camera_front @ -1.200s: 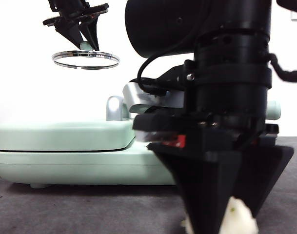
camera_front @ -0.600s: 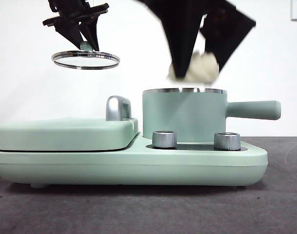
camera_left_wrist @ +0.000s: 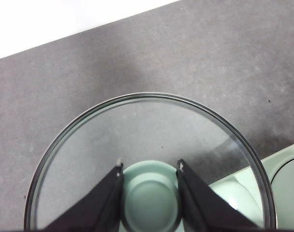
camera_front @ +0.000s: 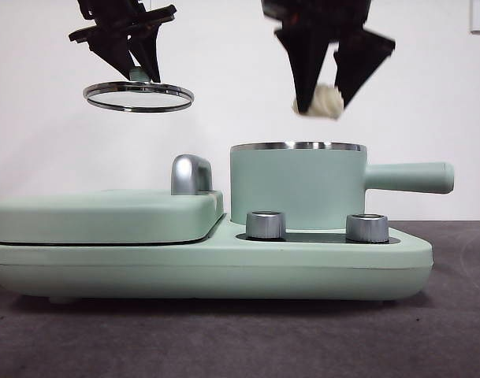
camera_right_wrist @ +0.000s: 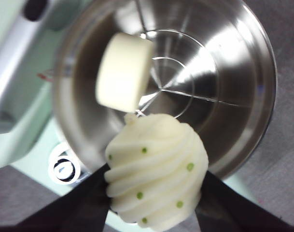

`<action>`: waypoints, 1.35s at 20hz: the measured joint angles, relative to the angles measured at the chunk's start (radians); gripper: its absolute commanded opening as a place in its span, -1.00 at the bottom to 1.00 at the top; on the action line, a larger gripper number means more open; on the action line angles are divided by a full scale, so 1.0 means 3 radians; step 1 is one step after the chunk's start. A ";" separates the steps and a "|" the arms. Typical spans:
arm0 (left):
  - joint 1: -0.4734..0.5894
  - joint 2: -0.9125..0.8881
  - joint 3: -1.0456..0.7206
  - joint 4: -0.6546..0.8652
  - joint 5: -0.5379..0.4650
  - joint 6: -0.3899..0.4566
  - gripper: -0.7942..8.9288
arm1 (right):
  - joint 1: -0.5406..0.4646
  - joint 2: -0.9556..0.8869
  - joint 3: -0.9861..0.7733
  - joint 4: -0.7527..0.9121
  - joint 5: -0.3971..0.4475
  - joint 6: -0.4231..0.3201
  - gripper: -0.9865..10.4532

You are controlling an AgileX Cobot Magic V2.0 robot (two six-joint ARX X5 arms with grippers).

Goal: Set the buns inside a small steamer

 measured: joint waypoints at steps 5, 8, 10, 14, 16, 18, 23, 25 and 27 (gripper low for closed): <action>0.0000 0.0000 0.0000 0.0000 0.0000 0.0000 -0.82 | -0.0028 0.0385 -0.0003 0.0146 0.0000 -0.0086 -0.42; 0.0000 0.0000 0.0000 0.0000 0.0000 0.0000 -0.82 | -0.0028 0.0450 -0.0003 0.0181 0.0005 -0.0109 -0.42; 0.0000 0.0000 0.0000 0.0000 0.0000 0.0000 -0.82 | -0.0029 0.0490 -0.0003 0.0178 0.0009 -0.0111 -0.42; 0.0000 0.0000 0.0000 0.0000 0.0000 0.0000 -0.82 | -0.0067 0.0571 -0.0003 0.0173 0.0014 -0.0111 -0.42; 0.0000 0.0000 0.0000 0.0000 0.0000 0.0000 -0.82 | -0.0103 0.0605 -0.0003 0.0170 0.0084 -0.0111 -0.42; 0.0000 0.0000 0.0000 0.0000 0.0000 0.0000 -0.82 | -0.0123 0.0609 -0.0003 0.0195 0.0084 -0.0111 -0.42; 0.0000 0.0000 0.0000 -0.0001 0.0000 0.0000 -0.82 | -0.0146 0.0609 -0.0003 0.0193 0.0081 -0.0104 -0.28; 0.0000 0.0000 0.0000 -0.0001 0.0000 0.0000 -0.82 | -0.0141 0.0609 -0.0001 0.0197 0.0064 -0.0099 -0.10; 0.0000 0.0000 0.0000 -0.0001 0.0000 0.0000 -0.83 | -0.0141 0.0609 0.0018 0.0177 0.0060 -0.0095 -0.05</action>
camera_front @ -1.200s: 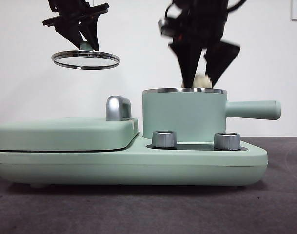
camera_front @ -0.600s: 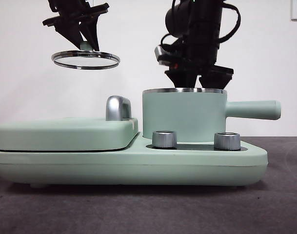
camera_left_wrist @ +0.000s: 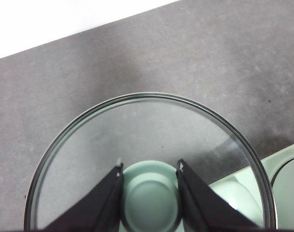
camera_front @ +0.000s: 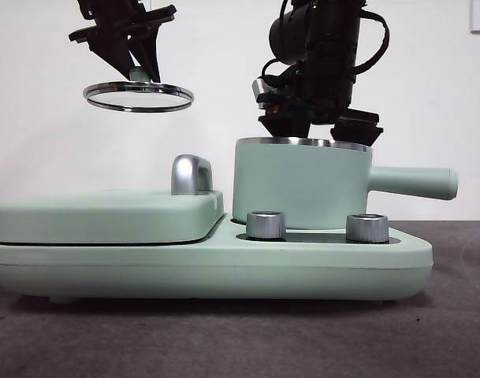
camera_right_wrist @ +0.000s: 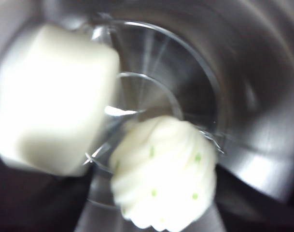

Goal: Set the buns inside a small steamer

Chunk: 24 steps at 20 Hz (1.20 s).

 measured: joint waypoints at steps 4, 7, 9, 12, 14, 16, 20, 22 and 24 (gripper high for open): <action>0.0000 0.0000 0.0000 0.0000 0.0000 0.0000 -0.82 | -0.0003 0.0000 0.0251 -0.0188 0.0015 0.0000 -0.05; 0.0000 0.0000 0.0000 0.0000 0.0000 0.0000 -0.82 | -0.0006 0.0000 0.0556 -0.0203 0.0023 0.0018 -0.05; 0.0000 0.0000 0.0000 0.0000 0.0000 0.0000 -0.82 | -0.0017 -0.0022 0.0720 -0.0205 0.0023 0.0067 -0.05; 0.0000 0.0000 0.0000 -0.0001 0.0000 0.0000 -0.82 | -0.0013 -0.0198 0.0703 -0.0206 0.0023 0.0089 -0.05; 0.0000 0.0000 0.0000 -0.0003 0.0000 0.0000 -0.82 | -0.0006 -0.0484 0.0577 -0.0206 0.0023 0.0090 -0.05; 0.0000 0.0000 0.0000 -0.0003 0.0000 0.0000 -0.82 | -0.0006 -0.0936 0.0308 -0.0205 -0.0003 0.0090 -0.06; -0.0028 0.0000 0.0000 -0.0005 -0.0001 -0.0018 -0.82 | 0.0028 -0.1975 -0.0556 -0.0206 -0.0092 0.0092 -0.06; -0.0093 0.0000 0.0000 -0.0024 0.0009 -0.0028 -0.82 | 0.0038 -0.2466 -0.1017 -0.0206 -0.0095 0.0093 -0.06; -0.0188 0.0000 0.0000 -0.0039 0.0062 -0.0037 -0.82 | 0.0038 -0.2949 -0.1436 -0.0205 -0.0146 0.0104 -0.06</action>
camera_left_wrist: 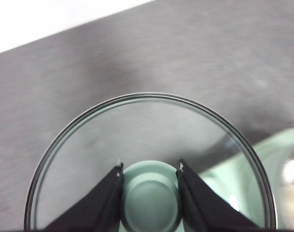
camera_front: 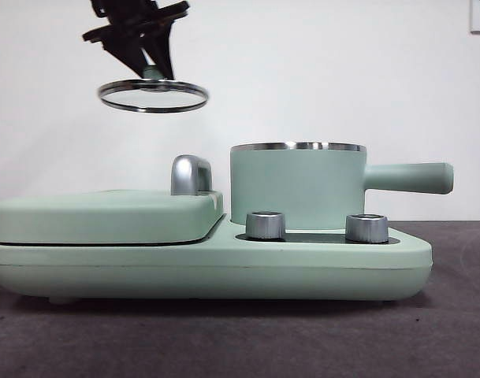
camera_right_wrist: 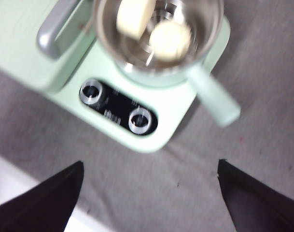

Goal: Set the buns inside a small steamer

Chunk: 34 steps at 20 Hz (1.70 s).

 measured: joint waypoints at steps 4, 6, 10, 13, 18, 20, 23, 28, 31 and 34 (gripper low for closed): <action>-0.0244 0.0000 0.0000 -0.0084 0.0047 -0.0001 -0.82 | 0.0000 -0.0988 -0.0841 0.0075 -0.0022 0.0097 -0.06; -0.0365 0.0000 0.0000 -0.0132 0.0046 -0.0001 -0.82 | 0.0000 -0.1497 -0.1232 0.0446 -0.0102 0.0159 -0.06; -0.0646 0.0000 0.0000 -0.0267 0.0045 -0.0003 -0.82 | 0.0000 -0.2347 -0.1715 0.0586 -0.0058 0.0366 -0.06; -0.0924 0.0000 0.0000 -0.0300 0.0046 -0.0004 -0.82 | 0.0000 -0.2674 -0.1789 0.0548 -0.0001 0.0519 -0.06; -0.1349 0.0000 0.0000 -0.0144 0.0027 -0.0003 -0.82 | 0.0000 -0.2778 -0.1789 0.0551 0.0001 0.0598 -0.06; -0.1446 0.0000 0.0000 -0.0123 -0.0056 -0.0001 -0.82 | 0.0000 -0.2778 -0.1789 0.0551 0.0001 0.0598 -0.06; -0.1472 -0.0001 -0.0011 -0.0028 -0.0134 -0.0001 -0.82 | 0.0000 -0.2778 -0.1789 0.0551 0.0003 0.0596 -0.06; -0.1459 -0.0015 -0.0343 0.0160 -0.0239 0.0001 -0.82 | 0.0000 -0.2778 -0.1789 0.0551 0.0004 0.0594 -0.06; -0.1429 -0.0015 -0.0483 0.0432 -0.0239 0.0013 -0.82 | 0.0000 -0.2778 -0.1789 0.0551 0.0004 0.0594 -0.06; -0.1419 -0.0015 -0.0593 0.0559 -0.0240 0.0015 -0.82 | 0.0000 -0.2778 -0.1789 0.0551 0.0013 0.0594 -0.06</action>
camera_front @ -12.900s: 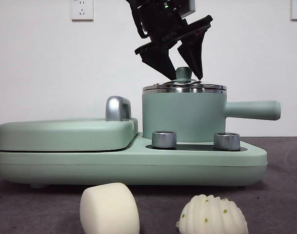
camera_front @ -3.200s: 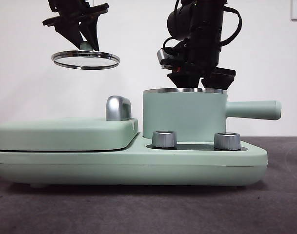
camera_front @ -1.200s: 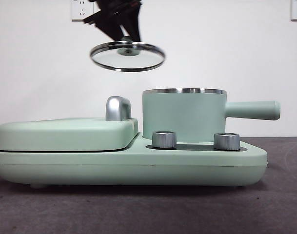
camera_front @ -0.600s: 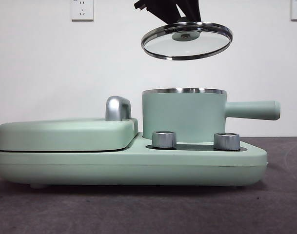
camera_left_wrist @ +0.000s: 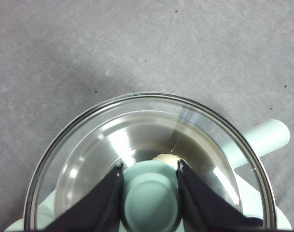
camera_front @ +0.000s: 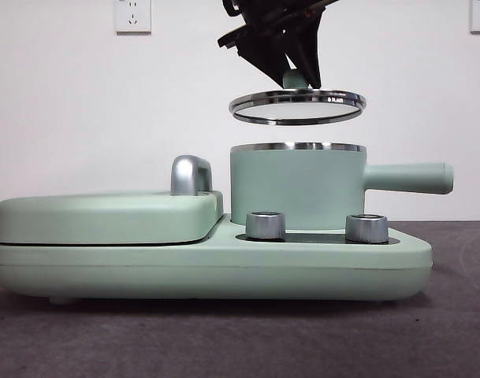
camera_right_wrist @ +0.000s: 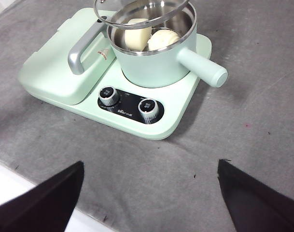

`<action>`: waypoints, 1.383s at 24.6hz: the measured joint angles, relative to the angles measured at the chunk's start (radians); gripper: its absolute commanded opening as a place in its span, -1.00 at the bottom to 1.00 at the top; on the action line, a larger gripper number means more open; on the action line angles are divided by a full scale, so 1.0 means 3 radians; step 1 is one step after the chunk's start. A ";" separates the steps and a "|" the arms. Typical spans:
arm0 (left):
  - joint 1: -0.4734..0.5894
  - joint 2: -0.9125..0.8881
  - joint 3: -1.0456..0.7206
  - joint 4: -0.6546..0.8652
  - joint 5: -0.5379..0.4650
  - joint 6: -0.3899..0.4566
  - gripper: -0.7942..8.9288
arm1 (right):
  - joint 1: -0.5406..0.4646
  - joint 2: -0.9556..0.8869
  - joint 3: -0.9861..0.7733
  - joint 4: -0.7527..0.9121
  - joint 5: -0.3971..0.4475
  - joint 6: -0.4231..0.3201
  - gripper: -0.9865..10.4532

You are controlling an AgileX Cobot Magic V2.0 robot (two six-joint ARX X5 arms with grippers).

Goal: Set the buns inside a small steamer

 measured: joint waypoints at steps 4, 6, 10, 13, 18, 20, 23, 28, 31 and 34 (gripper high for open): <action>0.0031 0.0000 -0.0216 0.0136 0.0001 0.0010 -0.82 | 0.0000 0.0000 0.0000 0.0001 0.0081 -0.0009 -0.06; 0.0069 0.0000 -0.0238 0.0160 0.0005 0.0022 -0.82 | 0.0000 0.0000 0.0000 0.0014 0.0083 -0.0009 -0.06; 0.0097 0.0000 -0.0263 0.0257 0.0151 0.0037 -0.82 | 0.0000 0.0000 0.0000 0.0057 0.0165 -0.0010 -0.06; 0.0094 0.0000 -0.0268 0.0257 0.0186 0.0037 -0.82 | 0.0000 0.0000 0.0000 0.0061 0.0169 -0.0014 -0.06; 0.0095 0.0022 -0.0270 0.0249 0.0184 0.0037 -0.82 | 0.0000 0.0000 0.0000 0.0062 0.0169 -0.0023 -0.06; 0.0094 0.0033 -0.0281 0.0249 0.0184 0.0037 -0.82 | 0.0000 0.0000 0.0000 0.0062 0.0169 -0.0024 -0.06; 0.0093 0.0055 -0.0281 0.0249 0.0184 0.0037 -0.82 | 0.0000 0.0000 0.0000 0.0062 0.0169 -0.0024 -0.06; 0.0078 0.0109 -0.0281 0.0243 0.0183 0.0056 -0.82 | 0.0000 0.0000 0.0000 0.0062 0.0169 -0.0024 -0.06; 0.0071 0.0111 -0.0281 0.0234 0.0179 0.0061 -0.82 | 0.0000 0.0000 0.0000 0.0062 0.0169 -0.0025 -0.06; 0.0055 0.0126 -0.0277 0.0203 0.0155 0.0114 -0.82 | 0.0000 0.0000 0.0000 0.0062 0.0169 -0.0025 -0.06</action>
